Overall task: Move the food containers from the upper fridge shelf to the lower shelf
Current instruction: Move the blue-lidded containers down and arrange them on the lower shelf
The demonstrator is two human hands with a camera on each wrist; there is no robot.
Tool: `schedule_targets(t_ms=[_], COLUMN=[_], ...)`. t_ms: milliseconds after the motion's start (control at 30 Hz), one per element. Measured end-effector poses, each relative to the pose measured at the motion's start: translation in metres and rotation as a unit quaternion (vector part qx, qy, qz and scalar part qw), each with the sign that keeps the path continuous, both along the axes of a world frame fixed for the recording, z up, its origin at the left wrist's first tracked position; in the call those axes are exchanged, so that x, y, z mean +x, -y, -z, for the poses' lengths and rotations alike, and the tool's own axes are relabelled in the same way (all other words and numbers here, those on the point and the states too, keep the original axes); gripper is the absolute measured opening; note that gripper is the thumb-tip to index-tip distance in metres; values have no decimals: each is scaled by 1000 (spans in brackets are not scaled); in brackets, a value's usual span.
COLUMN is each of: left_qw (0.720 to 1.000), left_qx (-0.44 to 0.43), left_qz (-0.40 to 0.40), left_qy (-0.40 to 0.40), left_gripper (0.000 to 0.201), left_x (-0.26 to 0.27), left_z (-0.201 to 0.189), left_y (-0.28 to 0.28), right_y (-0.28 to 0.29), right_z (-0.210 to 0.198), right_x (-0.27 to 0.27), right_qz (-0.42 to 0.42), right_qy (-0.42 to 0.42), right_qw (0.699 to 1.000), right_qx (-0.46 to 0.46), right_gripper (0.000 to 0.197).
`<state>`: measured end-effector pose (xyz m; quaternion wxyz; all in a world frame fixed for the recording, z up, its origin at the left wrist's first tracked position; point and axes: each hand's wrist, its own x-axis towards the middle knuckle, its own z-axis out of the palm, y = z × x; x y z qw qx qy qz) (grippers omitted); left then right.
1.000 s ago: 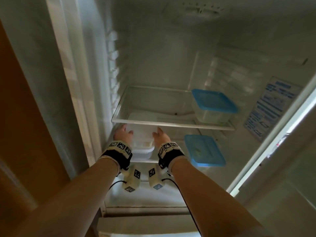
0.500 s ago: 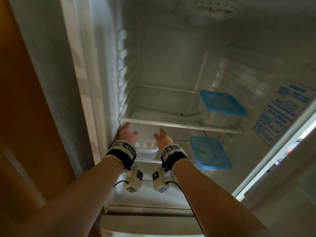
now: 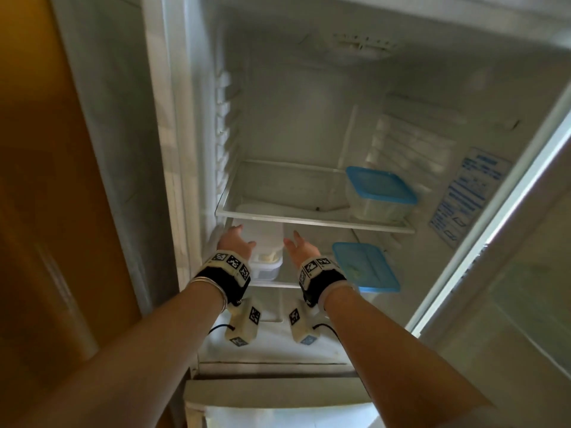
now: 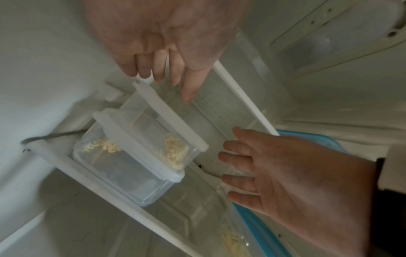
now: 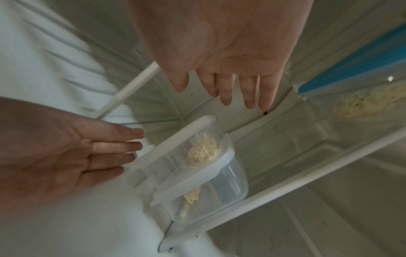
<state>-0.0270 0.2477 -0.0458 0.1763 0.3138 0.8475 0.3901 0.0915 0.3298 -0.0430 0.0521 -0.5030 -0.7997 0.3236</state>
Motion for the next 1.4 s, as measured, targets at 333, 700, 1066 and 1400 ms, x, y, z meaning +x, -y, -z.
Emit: schedule_targets(t_ms=[333,700,1066,1400], left_qw=[991,977,979,978], left_qx=[2,43,31,37], left_qz=[129,207,200,201], left_qy=[-46,2,34,53], left_gripper=[54,48,52,44], left_x=[48,106,123,120], left_z=[-46,-106,-127,-114], left_y=[25,-19,-107,-152], right_y=[41,23,-70,-101], right_z=[-42,-112,-122,-106], right_x=[54,117,132,131], right_qz=[-18,126,237,260], right_qy=[22,-9,-23,-61], right_qw=[998,972,955,949], right_qx=[54,197,177,168], right_gripper=[53,46,42,44])
